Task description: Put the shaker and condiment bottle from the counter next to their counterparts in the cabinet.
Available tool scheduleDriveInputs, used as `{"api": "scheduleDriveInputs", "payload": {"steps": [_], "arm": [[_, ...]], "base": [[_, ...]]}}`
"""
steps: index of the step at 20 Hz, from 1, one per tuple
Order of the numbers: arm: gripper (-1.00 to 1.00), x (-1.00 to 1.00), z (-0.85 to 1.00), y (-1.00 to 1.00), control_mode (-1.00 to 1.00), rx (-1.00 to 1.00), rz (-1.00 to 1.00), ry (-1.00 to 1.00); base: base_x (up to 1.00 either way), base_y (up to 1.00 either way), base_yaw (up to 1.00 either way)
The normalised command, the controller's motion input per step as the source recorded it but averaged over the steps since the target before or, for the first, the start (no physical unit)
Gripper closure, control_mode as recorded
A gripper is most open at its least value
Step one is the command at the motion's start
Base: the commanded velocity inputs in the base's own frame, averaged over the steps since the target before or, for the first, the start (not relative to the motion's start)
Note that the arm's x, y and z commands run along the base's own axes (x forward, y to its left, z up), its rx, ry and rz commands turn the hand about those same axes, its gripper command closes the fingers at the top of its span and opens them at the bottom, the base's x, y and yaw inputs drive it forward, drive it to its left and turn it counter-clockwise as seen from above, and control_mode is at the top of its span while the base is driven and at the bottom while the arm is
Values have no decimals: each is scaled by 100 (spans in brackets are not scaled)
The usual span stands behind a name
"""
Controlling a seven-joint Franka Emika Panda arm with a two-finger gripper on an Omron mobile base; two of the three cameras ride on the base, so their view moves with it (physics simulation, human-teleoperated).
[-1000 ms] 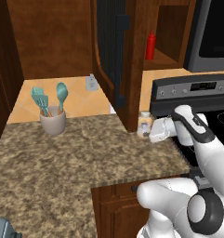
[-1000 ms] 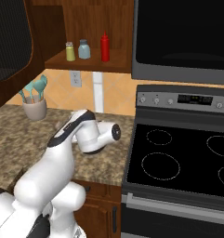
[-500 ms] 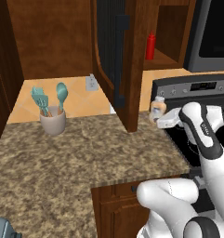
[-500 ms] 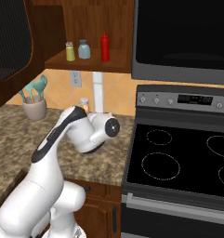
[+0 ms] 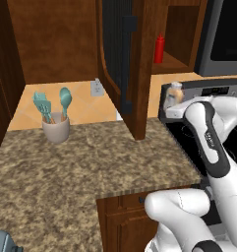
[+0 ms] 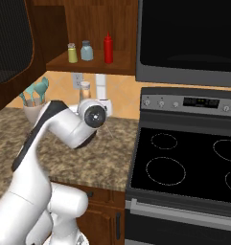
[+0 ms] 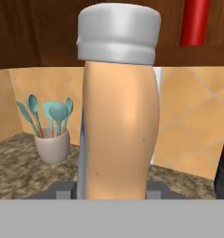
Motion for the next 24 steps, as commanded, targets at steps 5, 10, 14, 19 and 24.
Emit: {"api": "scheduleDriveInputs", "payload": {"steps": [5, 10, 14, 19, 24], "arm": [[100, -15, 77, -12, -100, -4, -20, -8], [100, -1, 79, -9, -100, -2, -18, -6], [100, 0, 73, -7, -100, -2, -17, -3], [100, 3, 16, -9, -100, 0, -21, 0], [100, 20, 0, -3, -100, 0, -21, 0]], "base": [[0, 0, 0], [0, 0, 0], [0, 0, 0], [0, 0, 0], [0, 0, 0]]}}
